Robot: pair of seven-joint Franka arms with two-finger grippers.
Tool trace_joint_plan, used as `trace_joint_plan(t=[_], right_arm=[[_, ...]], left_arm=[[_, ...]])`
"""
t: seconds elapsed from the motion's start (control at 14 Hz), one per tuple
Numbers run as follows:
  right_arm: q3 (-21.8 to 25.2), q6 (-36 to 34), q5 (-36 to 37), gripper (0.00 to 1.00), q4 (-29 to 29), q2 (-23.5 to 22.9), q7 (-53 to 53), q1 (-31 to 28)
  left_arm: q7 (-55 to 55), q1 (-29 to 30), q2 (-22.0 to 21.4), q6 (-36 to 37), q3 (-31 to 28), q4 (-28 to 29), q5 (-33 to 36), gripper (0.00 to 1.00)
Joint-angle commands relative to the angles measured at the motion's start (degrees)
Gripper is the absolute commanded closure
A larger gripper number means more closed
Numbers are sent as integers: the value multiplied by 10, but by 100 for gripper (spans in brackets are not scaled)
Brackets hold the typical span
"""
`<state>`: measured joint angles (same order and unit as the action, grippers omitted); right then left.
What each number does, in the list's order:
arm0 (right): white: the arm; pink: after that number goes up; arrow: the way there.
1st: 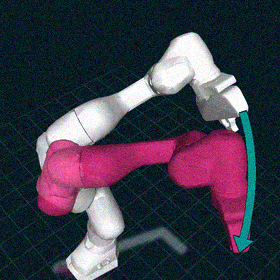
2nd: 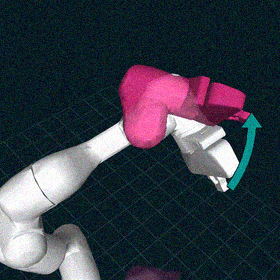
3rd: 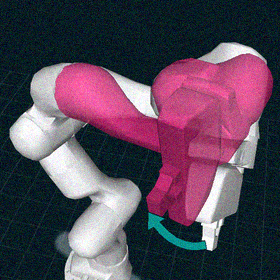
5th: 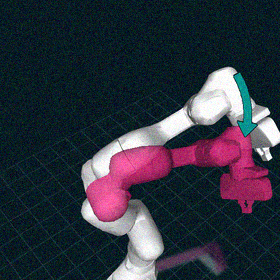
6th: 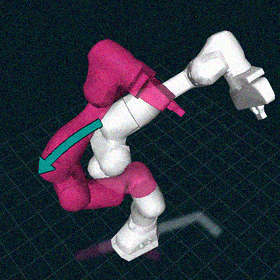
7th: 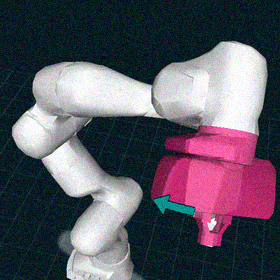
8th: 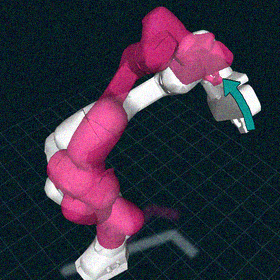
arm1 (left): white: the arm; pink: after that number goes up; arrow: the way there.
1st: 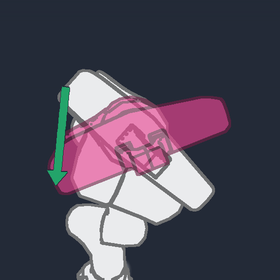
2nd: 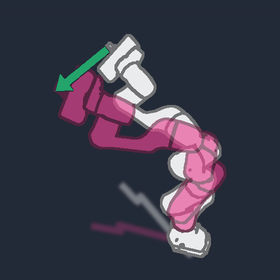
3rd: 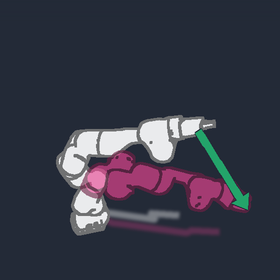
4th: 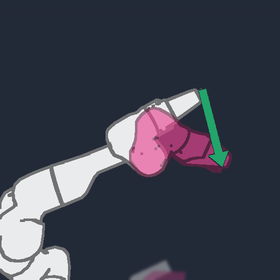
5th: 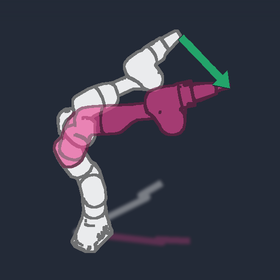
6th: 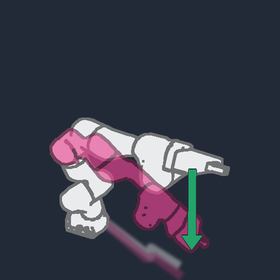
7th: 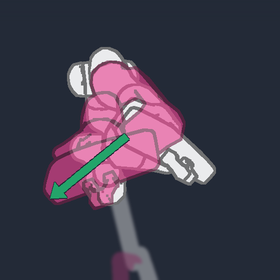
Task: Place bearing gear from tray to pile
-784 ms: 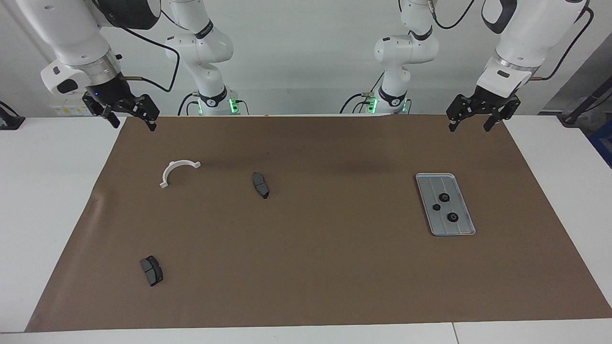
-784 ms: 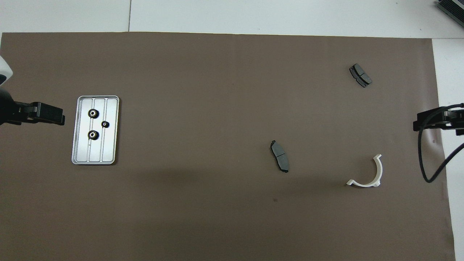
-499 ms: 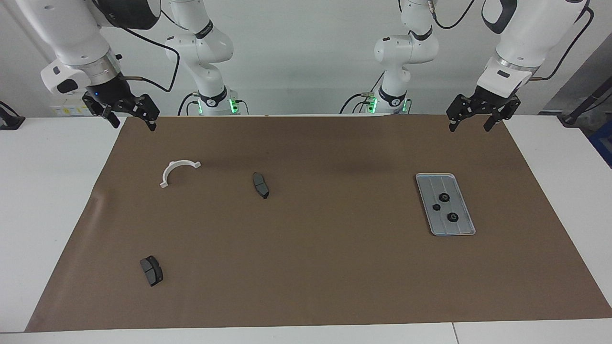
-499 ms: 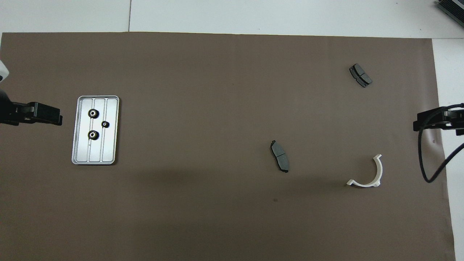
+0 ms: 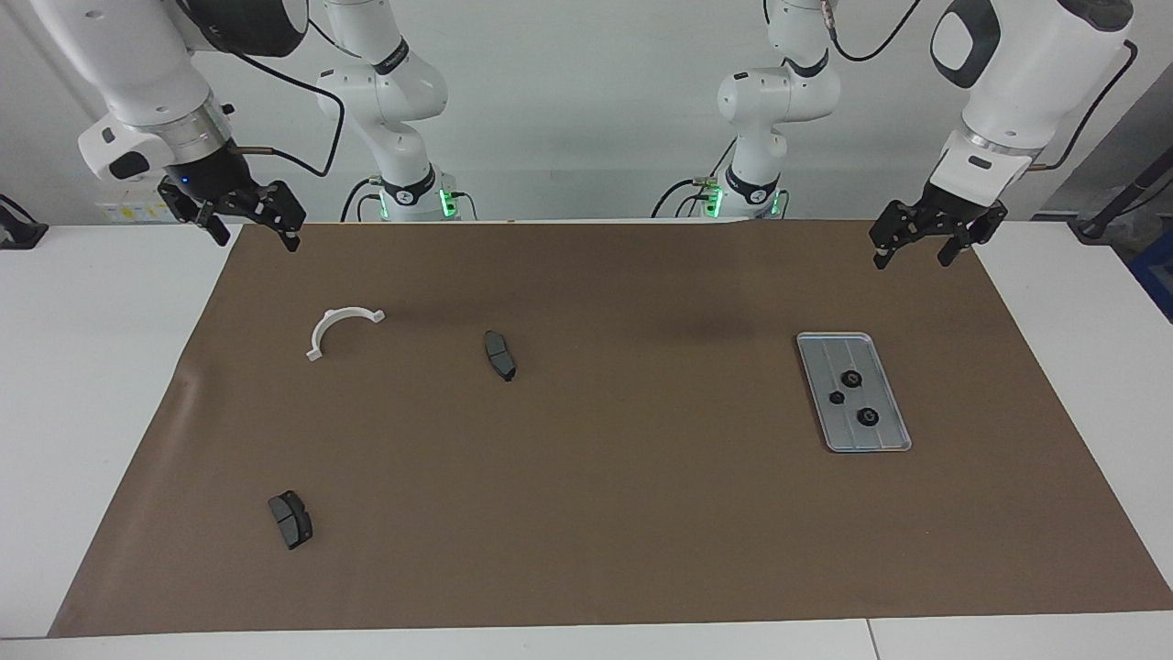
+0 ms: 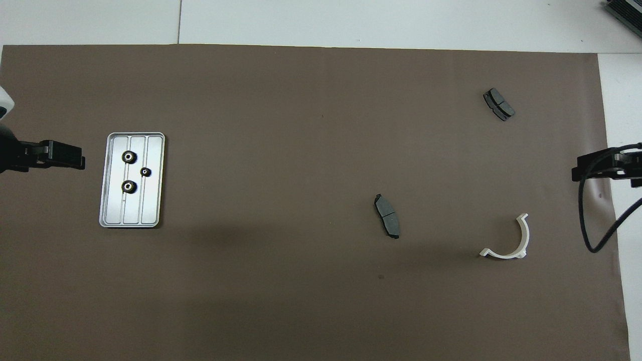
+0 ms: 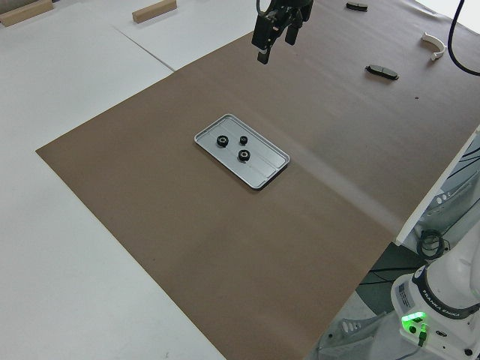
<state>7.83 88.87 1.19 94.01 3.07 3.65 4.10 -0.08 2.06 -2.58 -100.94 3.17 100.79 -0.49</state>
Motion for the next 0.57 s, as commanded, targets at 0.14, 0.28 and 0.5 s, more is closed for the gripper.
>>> trace_joint_plan(t=[0.14, 0.28, 0.5], right_arm=[[-6, -5, -14, 0, -1, 1, 1, -8], [-6, -5, -14, 0, -1, 1, 1, -8], [-6, -5, -14, 0, -1, 1, 1, -8]], left_arm=[[-1, -1, 100, -147, 3, 28, 4, 0], [0, 0, 120, -201, 3, 50, 4, 0], [0, -1, 169, -250, 3, 55, 4, 0]])
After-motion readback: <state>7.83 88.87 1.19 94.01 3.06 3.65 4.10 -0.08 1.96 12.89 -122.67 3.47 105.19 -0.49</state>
